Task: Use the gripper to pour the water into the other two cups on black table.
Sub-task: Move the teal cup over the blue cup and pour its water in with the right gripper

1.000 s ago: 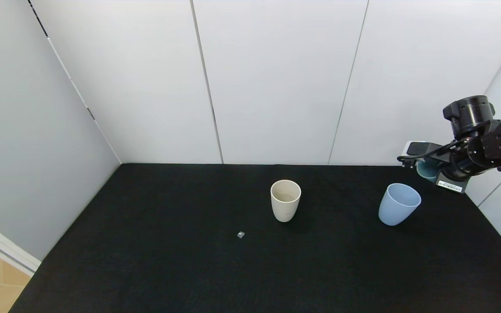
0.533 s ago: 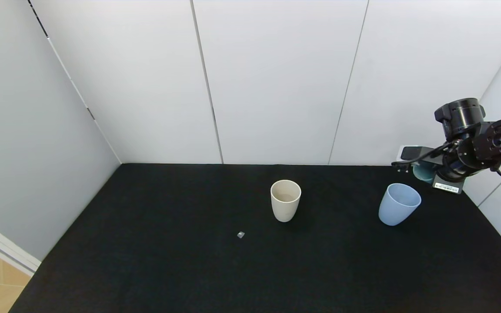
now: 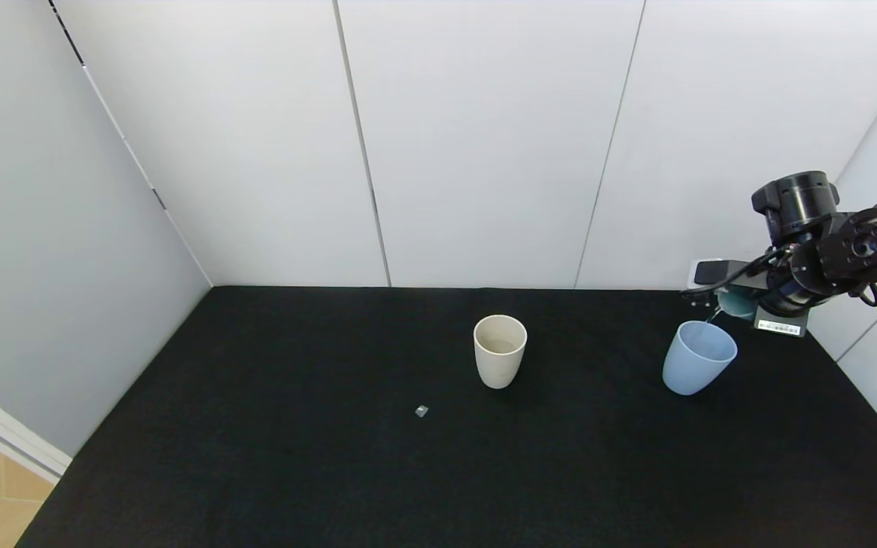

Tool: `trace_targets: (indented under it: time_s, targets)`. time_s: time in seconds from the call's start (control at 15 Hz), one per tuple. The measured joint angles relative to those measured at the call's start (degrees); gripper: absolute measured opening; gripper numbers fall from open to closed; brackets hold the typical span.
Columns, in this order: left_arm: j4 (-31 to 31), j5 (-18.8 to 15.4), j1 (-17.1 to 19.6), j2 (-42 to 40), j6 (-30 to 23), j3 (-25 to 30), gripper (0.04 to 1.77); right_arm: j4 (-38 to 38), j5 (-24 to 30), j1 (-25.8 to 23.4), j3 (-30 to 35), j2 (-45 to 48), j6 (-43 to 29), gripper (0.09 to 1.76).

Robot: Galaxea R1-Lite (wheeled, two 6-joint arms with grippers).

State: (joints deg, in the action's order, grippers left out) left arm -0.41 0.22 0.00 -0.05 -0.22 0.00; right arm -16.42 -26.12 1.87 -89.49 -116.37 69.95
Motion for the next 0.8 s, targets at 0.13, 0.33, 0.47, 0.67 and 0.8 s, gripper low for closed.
trace_targets:
  time_s: [0.13, 0.33, 0.47, 0.67, 0.8]
  targets:
    - [0.0, 0.0, 0.0, 0.0, 0.0, 0.0, 1.72, 0.0, -0.2, 0.1, -0.2, -0.1, 1.4, 1.20]
    - [0.0, 0.0, 0.0, 0.0, 0.0, 0.0, 1.72, 0.1, -1.9, 0.5, -0.7, -0.1, 2.8, 1.20]
    - [0.0, 0.0, 0.0, 0.0, 0.0, 0.0, 1.72, 0.1, -2.0, 0.7, -0.9, -0.1, 3.9, 1.20]
    - [0.0, 0.0, 0.0, 0.0, 0.0, 0.0, 1.72, -0.1, -2.0, 0.7, -0.9, 0.1, 4.5, 1.20]
    - [0.0, 0.0, 0.0, 0.0, 0.0, 0.0, 1.72, -0.1, -2.0, 0.7, -0.9, 0.2, 5.8, 1.20]
